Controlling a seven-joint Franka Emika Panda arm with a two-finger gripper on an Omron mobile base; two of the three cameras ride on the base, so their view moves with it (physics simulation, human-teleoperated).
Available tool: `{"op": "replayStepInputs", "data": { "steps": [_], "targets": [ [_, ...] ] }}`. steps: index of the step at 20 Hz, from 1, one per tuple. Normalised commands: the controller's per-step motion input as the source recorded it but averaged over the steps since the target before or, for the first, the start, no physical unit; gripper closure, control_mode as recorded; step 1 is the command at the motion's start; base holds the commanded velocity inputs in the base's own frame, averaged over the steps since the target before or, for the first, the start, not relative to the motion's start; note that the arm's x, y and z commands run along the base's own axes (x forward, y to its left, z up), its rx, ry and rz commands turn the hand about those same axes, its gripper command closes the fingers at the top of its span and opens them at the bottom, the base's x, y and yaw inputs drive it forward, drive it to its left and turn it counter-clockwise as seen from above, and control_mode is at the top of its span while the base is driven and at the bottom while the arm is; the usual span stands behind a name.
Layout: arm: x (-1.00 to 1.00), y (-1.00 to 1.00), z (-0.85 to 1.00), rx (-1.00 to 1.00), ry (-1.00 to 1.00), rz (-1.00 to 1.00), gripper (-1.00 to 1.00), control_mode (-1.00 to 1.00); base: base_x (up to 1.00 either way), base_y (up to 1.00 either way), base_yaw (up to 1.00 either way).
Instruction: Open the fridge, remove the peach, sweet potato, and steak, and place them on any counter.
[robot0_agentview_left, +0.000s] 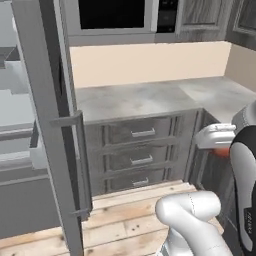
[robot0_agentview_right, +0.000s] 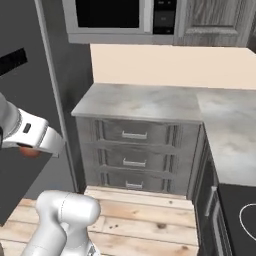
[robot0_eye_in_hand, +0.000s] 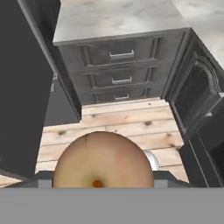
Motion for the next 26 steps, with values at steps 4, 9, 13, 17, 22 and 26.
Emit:
{"op": "replayStepInputs", "data": {
  "steps": [4, 9, 13, 17, 22, 26],
  "targets": [
    [0.0, 0.0, 0.0, 0.0, 0.0, 0.0, 1.0, 1.0, 1.0, -0.18, 0.0],
    [0.0, 0.0, 0.0, 0.0, 0.0, 0.0, 1.0, 1.0, 1.0, -0.32, 0.0],
    [0.0, 0.0, 0.0, 0.0, 0.0, 0.0, 1.0, 1.0, 1.0, -0.42, 0.01],
    [0.0, 0.0, 0.0, 0.0, 0.0, 0.0, 1.0, 1.0, 0.96, -0.49, 0.03],
    [0.0, 0.0, 0.0, 0.0, 0.0, 0.0, 1.0, 1.0, 0.77, -0.47, 0.04],
    [0.06, -0.1, -0.41, 0.0, 0.01, 0.03, 1.0, -1.0, 0.24, -0.22, 0.02]
  ]
}}
